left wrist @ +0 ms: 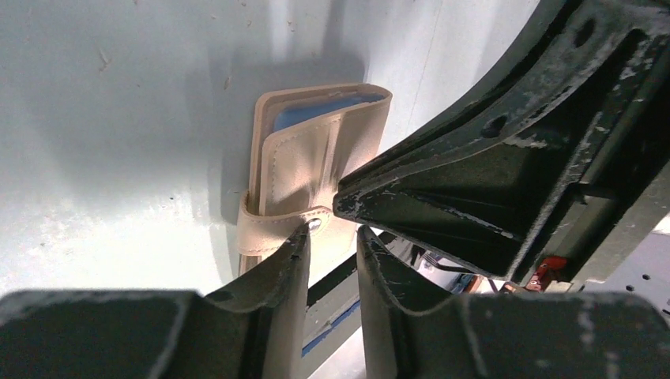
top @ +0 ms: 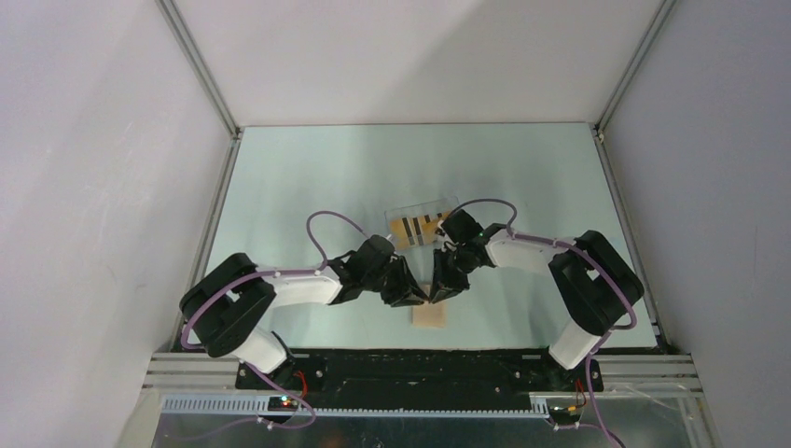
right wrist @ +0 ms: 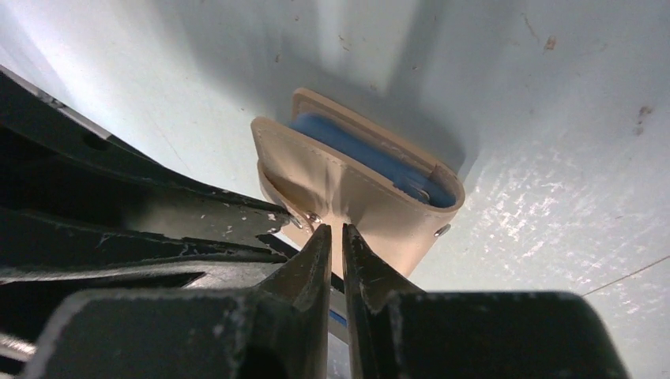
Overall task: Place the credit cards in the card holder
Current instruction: Close the card holder at the center of the board.
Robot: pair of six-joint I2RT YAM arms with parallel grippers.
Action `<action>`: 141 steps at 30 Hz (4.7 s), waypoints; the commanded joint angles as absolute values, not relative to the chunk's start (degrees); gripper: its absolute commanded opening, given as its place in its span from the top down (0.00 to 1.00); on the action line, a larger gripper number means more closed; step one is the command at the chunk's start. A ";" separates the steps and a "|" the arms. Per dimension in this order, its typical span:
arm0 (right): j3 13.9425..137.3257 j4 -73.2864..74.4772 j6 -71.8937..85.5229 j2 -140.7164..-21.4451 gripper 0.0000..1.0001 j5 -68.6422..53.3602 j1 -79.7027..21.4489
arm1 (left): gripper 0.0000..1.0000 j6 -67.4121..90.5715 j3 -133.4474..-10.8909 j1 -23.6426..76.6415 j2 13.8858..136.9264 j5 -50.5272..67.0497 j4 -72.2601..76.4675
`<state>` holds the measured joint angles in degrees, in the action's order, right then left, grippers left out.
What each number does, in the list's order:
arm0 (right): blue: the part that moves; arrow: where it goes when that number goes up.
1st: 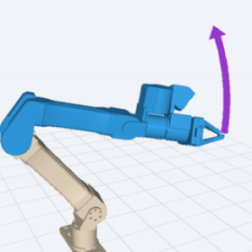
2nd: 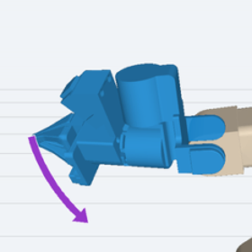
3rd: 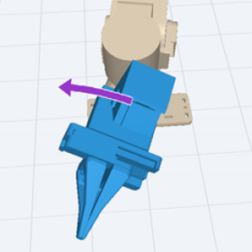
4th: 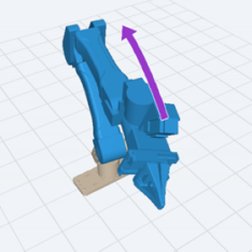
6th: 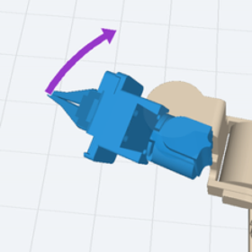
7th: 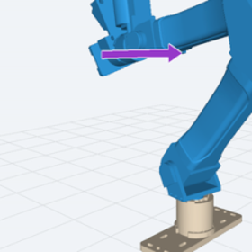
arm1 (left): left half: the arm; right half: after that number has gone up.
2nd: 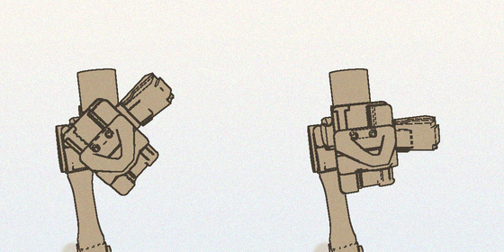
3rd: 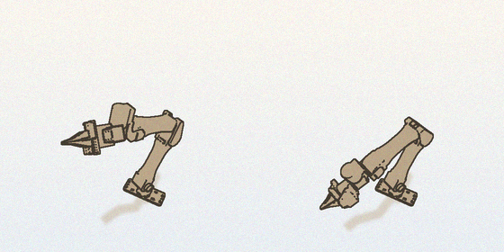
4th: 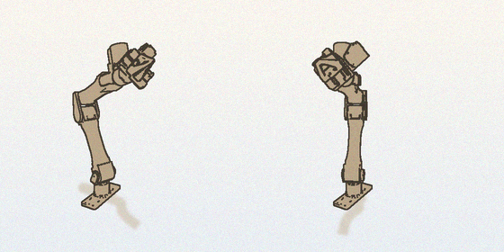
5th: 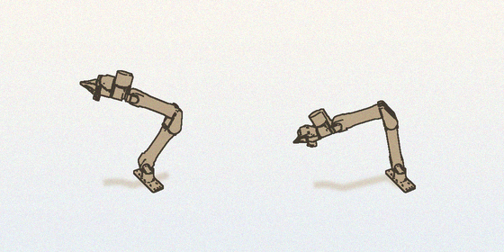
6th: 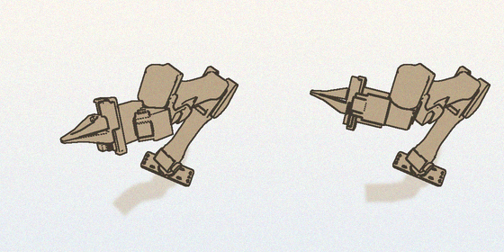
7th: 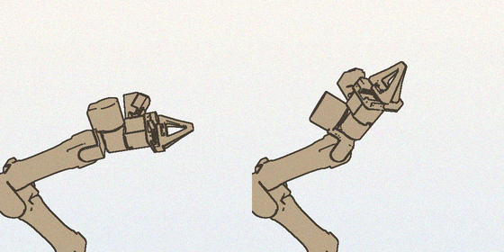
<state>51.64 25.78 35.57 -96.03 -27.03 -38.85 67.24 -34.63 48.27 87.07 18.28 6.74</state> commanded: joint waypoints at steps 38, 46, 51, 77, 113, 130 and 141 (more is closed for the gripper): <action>38.14 2.03 46.70 -91.56 0.70 -40.71 -34.02 | 1.00 70.07 -34.25 48.68 86.94 14.59 9.10; 38.11 0.61 47.33 -93.76 0.77 -41.61 -33.97 | 1.00 69.89 -34.37 48.69 87.01 14.67 8.97; 38.14 0.57 47.53 -93.75 0.87 -41.65 -34.19 | 1.00 69.86 -34.43 48.72 86.89 14.67 8.96; 40.43 9.09 40.52 -93.99 1.00 -35.95 -36.02 | 0.84 60.88 -41.63 49.89 84.26 12.39 -6.10; 41.22 1.33 41.28 -93.74 1.00 -38.38 -37.16 | 0.82 60.45 -43.08 51.69 84.64 8.20 -10.00; 41.18 2.34 40.25 -93.08 1.00 -37.00 -37.85 | 0.87 59.62 -43.52 51.69 82.85 5.79 -12.68; 41.22 4.61 39.07 -92.17 1.00 -35.41 -37.71 | 0.90 59.14 -44.95 52.23 85.46 6.91 -12.66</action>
<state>40.23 3.77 40.42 -94.00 -36.64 -37.45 60.55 -42.48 51.64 84.86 7.20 -12.91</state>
